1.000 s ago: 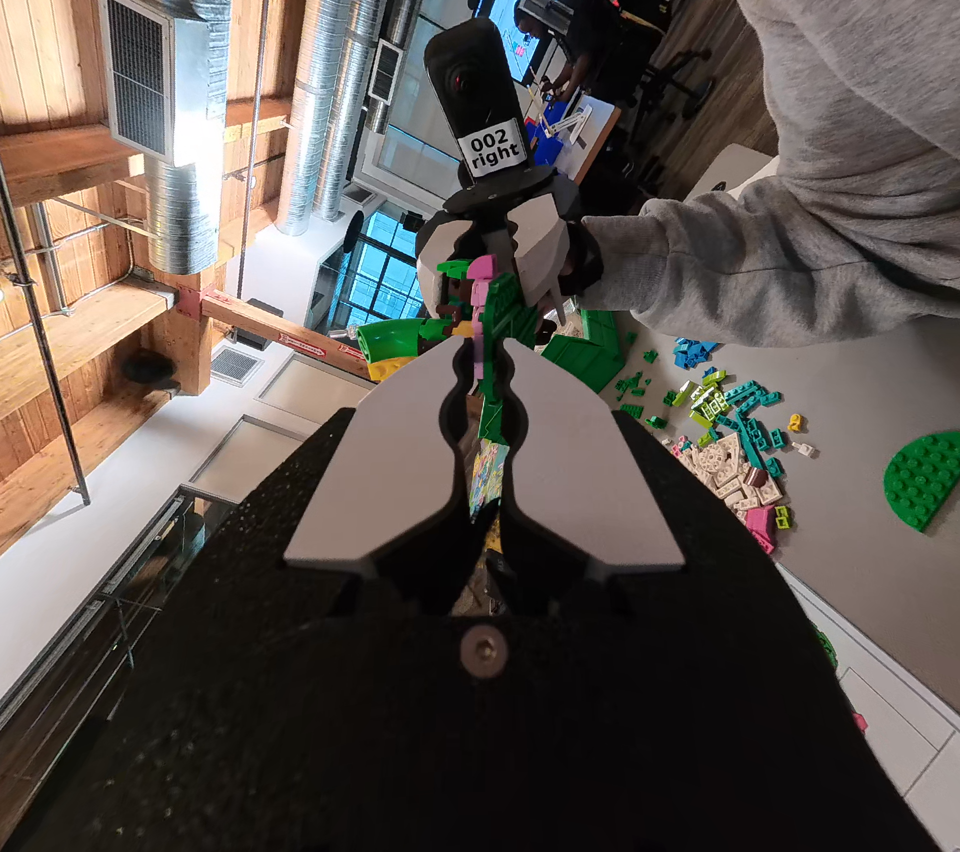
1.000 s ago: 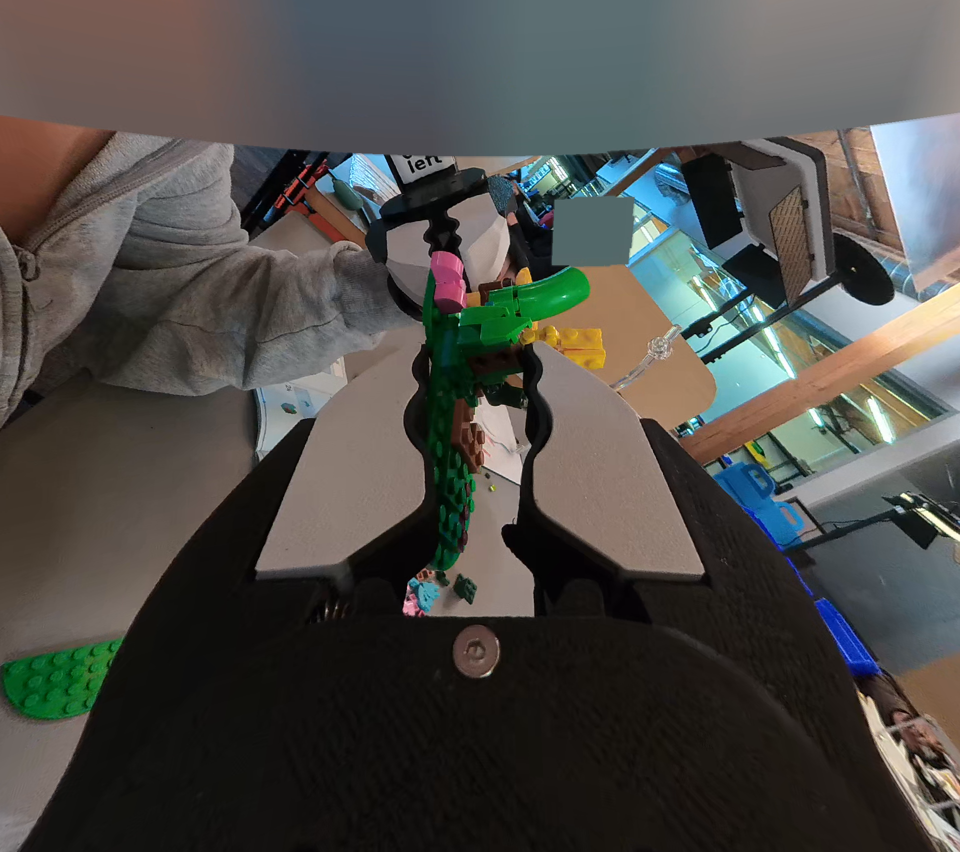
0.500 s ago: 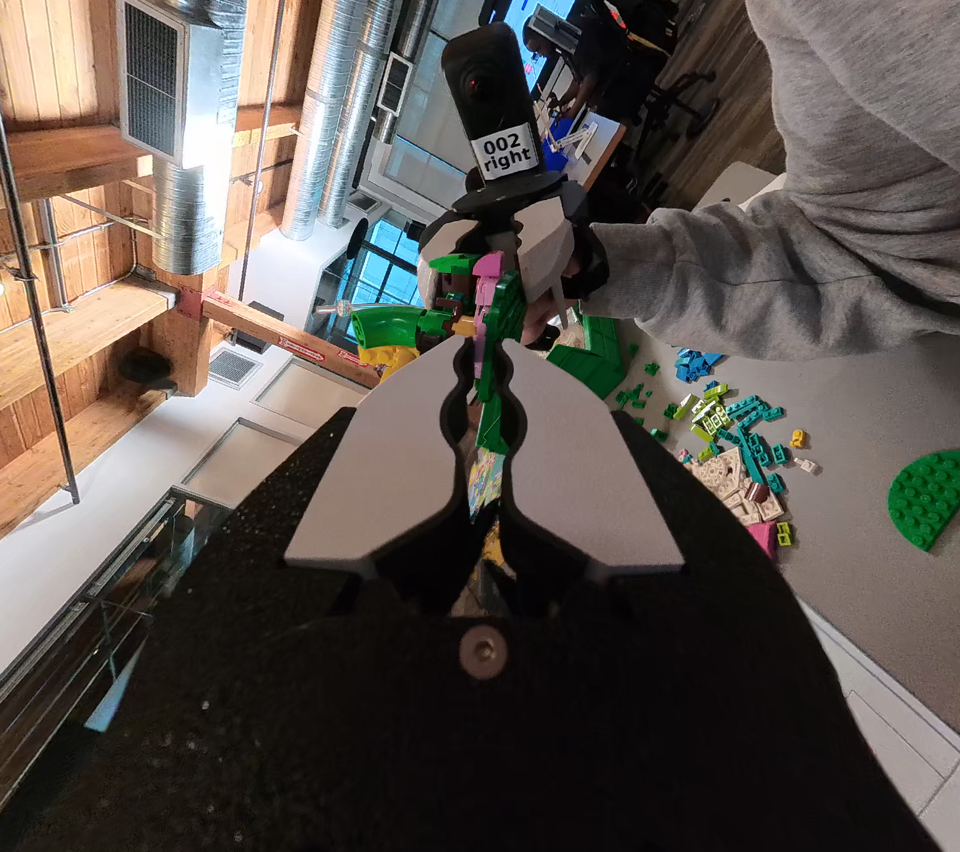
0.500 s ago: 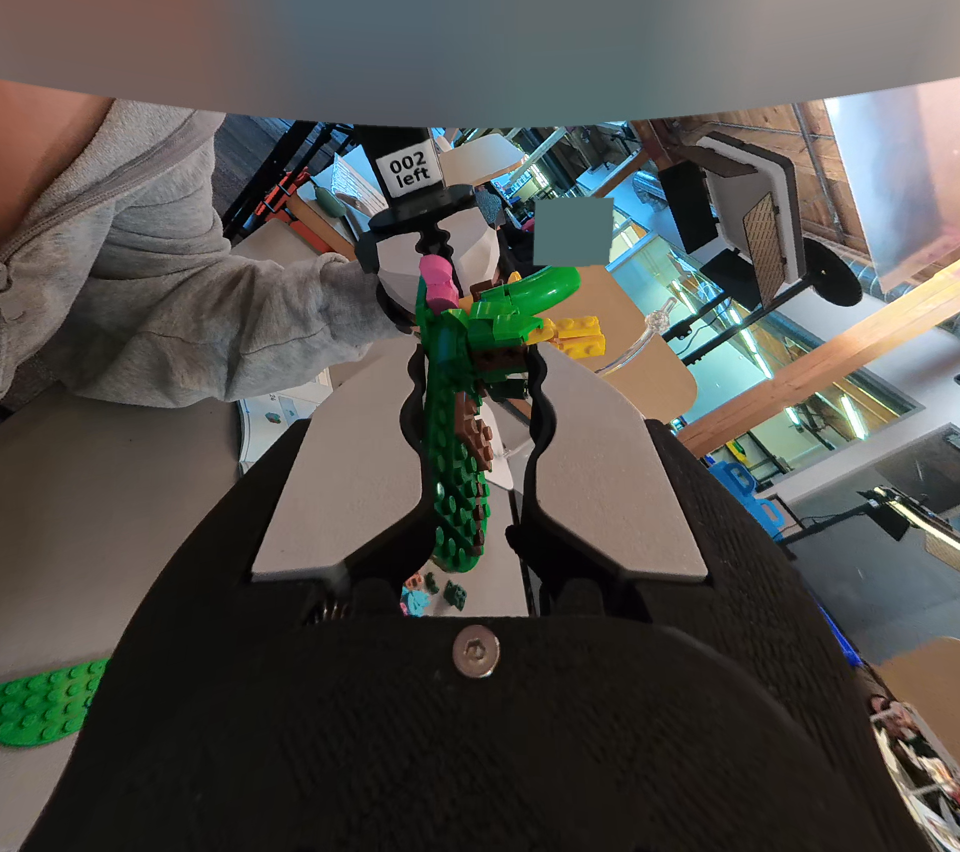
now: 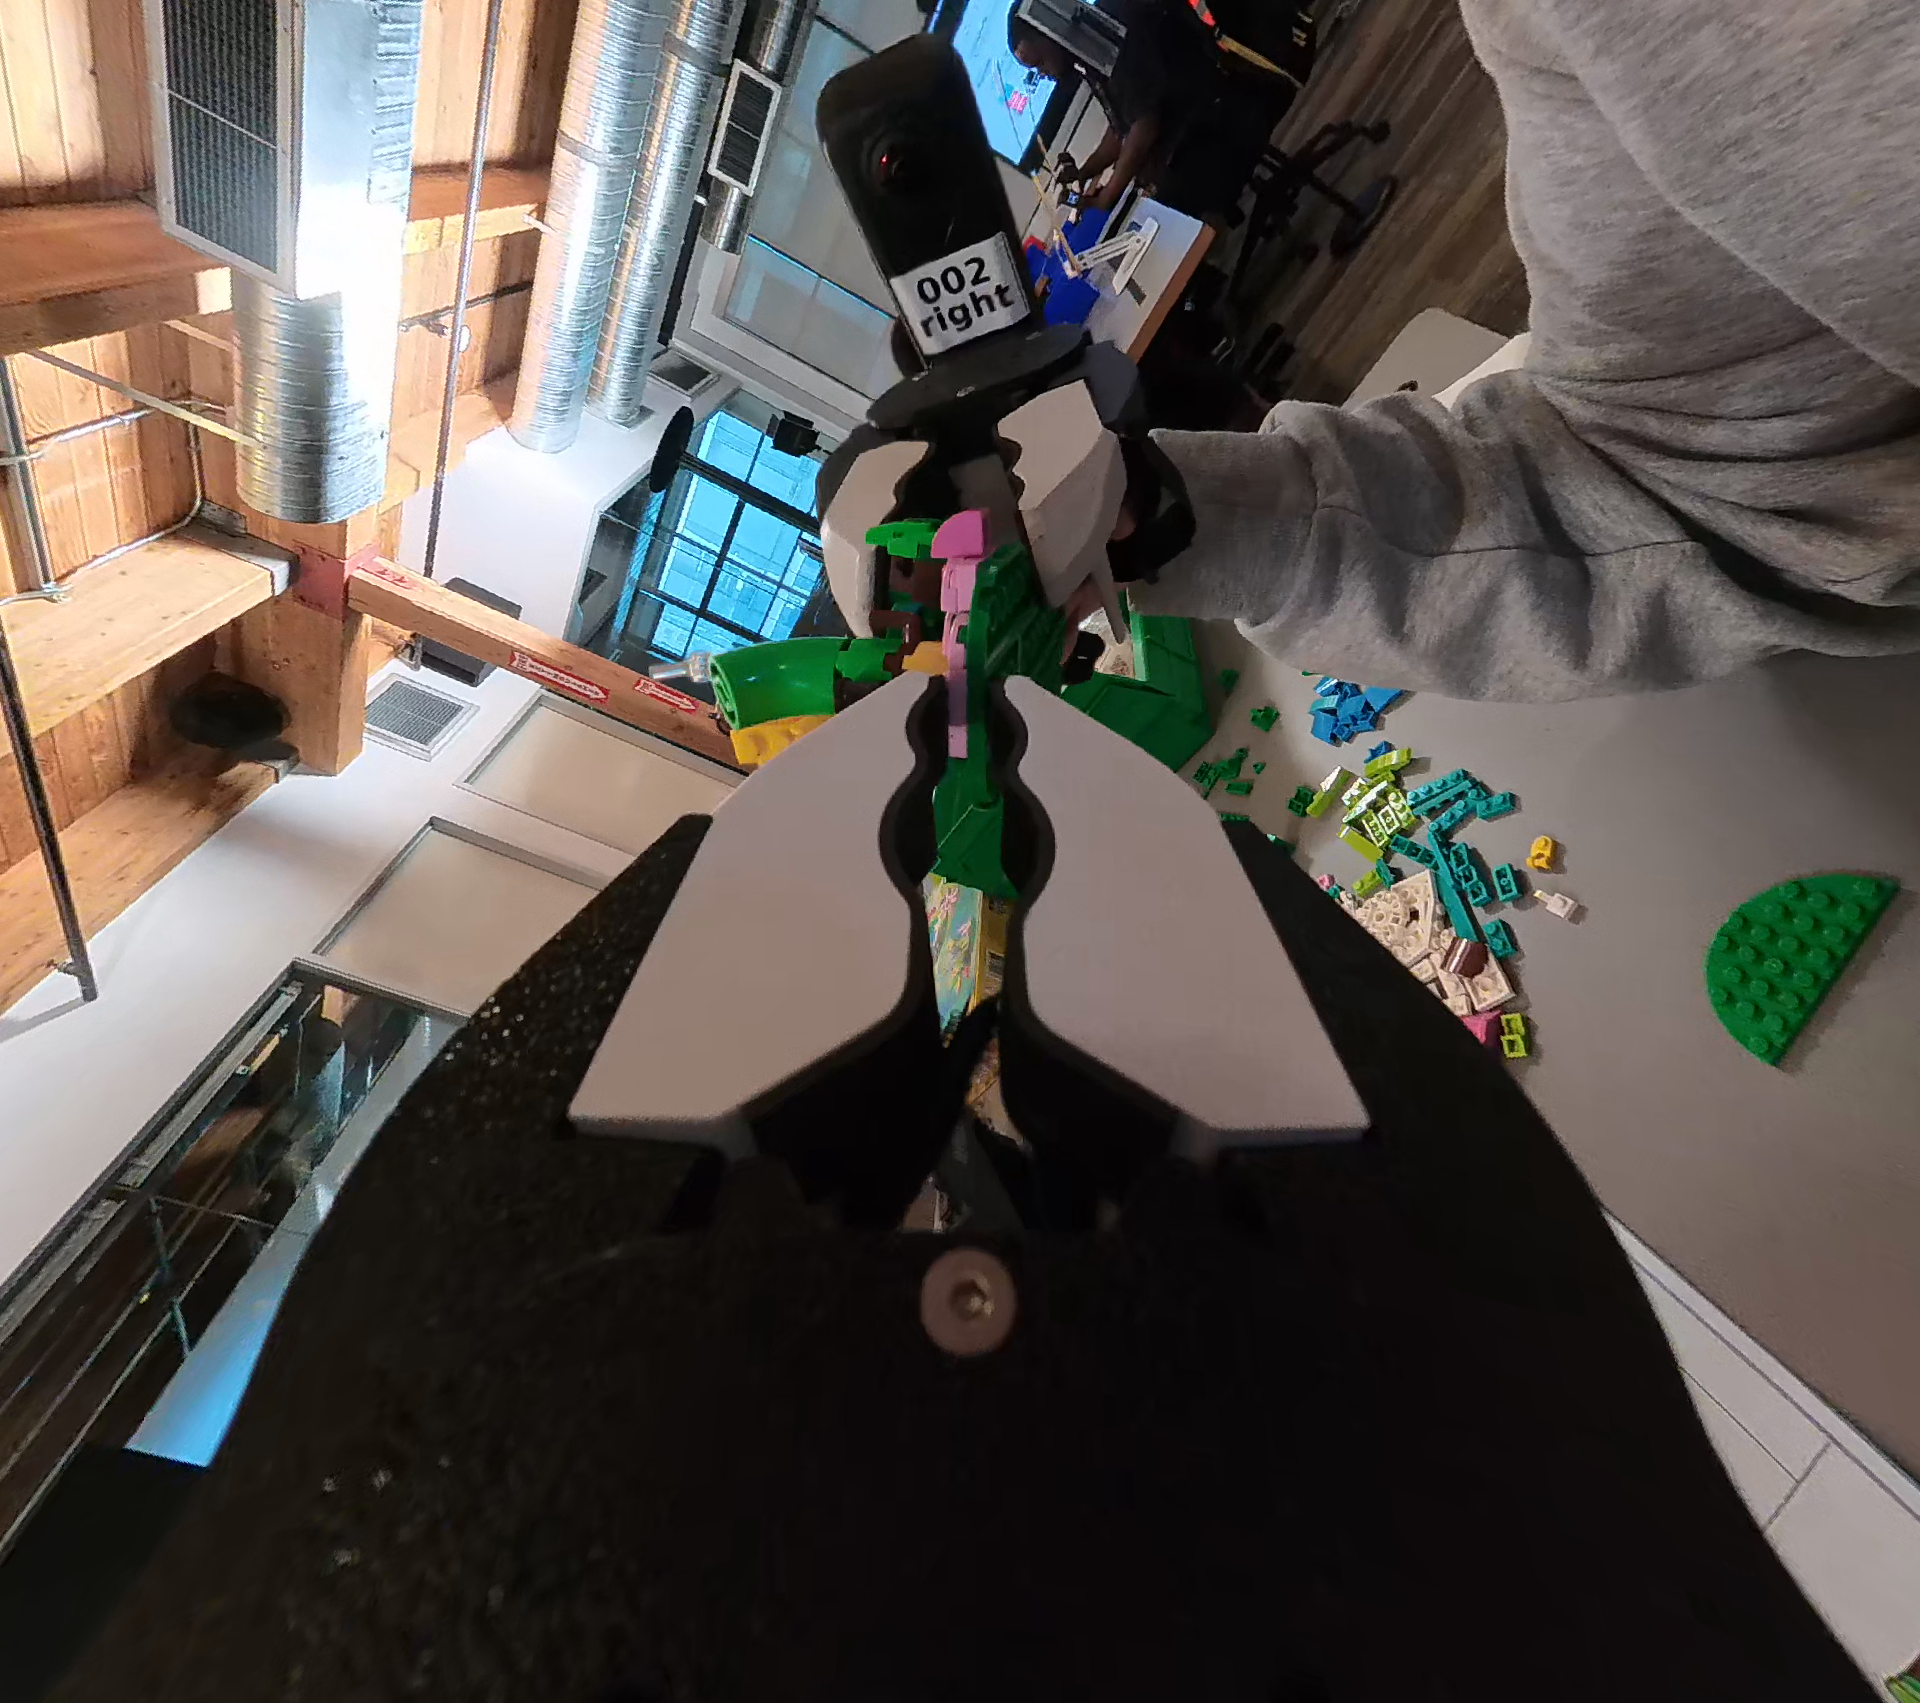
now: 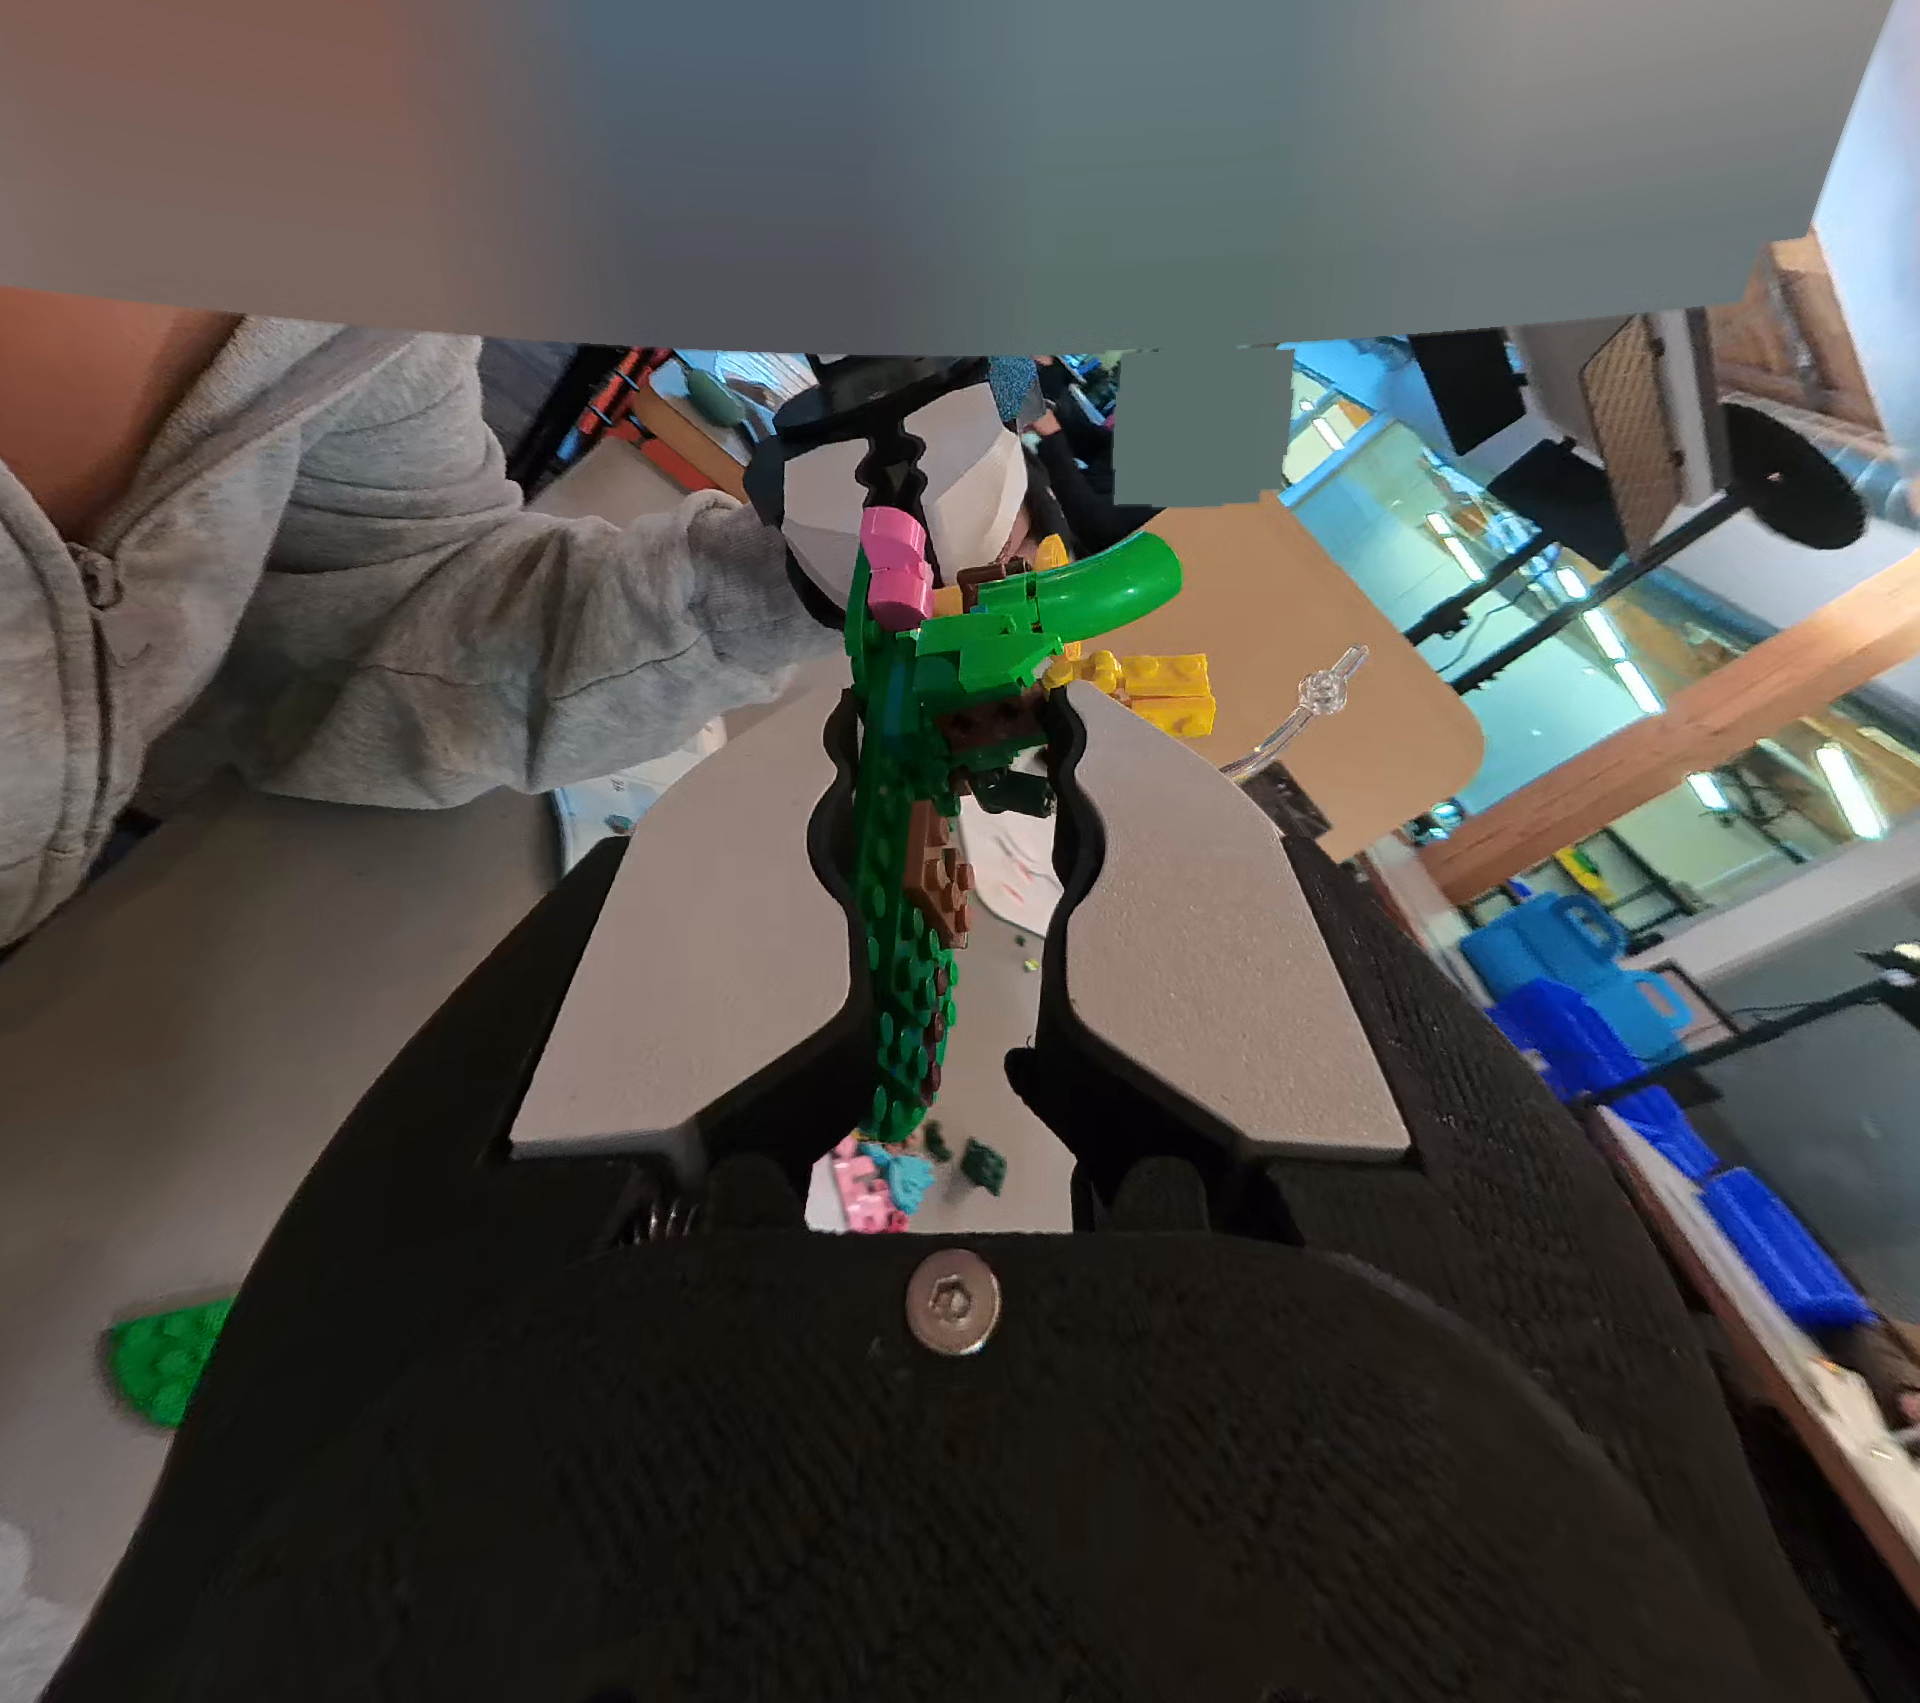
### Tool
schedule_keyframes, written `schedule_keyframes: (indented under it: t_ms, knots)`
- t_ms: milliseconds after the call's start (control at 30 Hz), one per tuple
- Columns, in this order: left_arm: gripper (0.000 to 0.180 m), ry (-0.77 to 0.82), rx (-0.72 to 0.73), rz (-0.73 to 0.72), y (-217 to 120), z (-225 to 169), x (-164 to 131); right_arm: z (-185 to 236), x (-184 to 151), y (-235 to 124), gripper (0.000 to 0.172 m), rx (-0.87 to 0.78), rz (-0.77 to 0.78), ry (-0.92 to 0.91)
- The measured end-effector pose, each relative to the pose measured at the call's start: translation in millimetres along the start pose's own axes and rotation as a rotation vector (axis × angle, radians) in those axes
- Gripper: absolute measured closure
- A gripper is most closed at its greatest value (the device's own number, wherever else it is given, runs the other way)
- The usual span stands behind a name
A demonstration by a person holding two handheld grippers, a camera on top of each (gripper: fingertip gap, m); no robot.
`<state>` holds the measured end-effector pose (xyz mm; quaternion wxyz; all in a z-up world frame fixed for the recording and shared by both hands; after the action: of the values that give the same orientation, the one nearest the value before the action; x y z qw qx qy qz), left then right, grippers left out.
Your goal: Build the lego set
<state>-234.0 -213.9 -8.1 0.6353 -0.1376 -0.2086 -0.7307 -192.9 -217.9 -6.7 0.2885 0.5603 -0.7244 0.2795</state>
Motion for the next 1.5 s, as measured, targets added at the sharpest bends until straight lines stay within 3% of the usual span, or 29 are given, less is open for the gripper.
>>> schedule_keyframes:
  t_ms: [633, 1500]
  knots:
    - [0.174, 0.018, -0.033, -0.029, -1.3, -5.6, 8.4, 5.8, -0.4, 0.9, 0.139, 0.079, -0.012, 0.09]
    - [0.175, -0.033, 0.022, -0.145, 1.5, 1.9, 10.6, 0.5, 11.5, -4.0, 0.138, -0.03, -0.048, -0.053]
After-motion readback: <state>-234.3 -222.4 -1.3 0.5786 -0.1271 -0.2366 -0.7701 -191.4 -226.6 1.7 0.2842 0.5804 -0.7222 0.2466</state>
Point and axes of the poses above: each gripper's, where its closed fingertips meet, y out along the fingers, x out of its top, z = x × y across the jaws, the point moved 1 cm from there along -y, back along the fingers, and after that the axes turned 6 degrees about x, right-handed, at the moved point
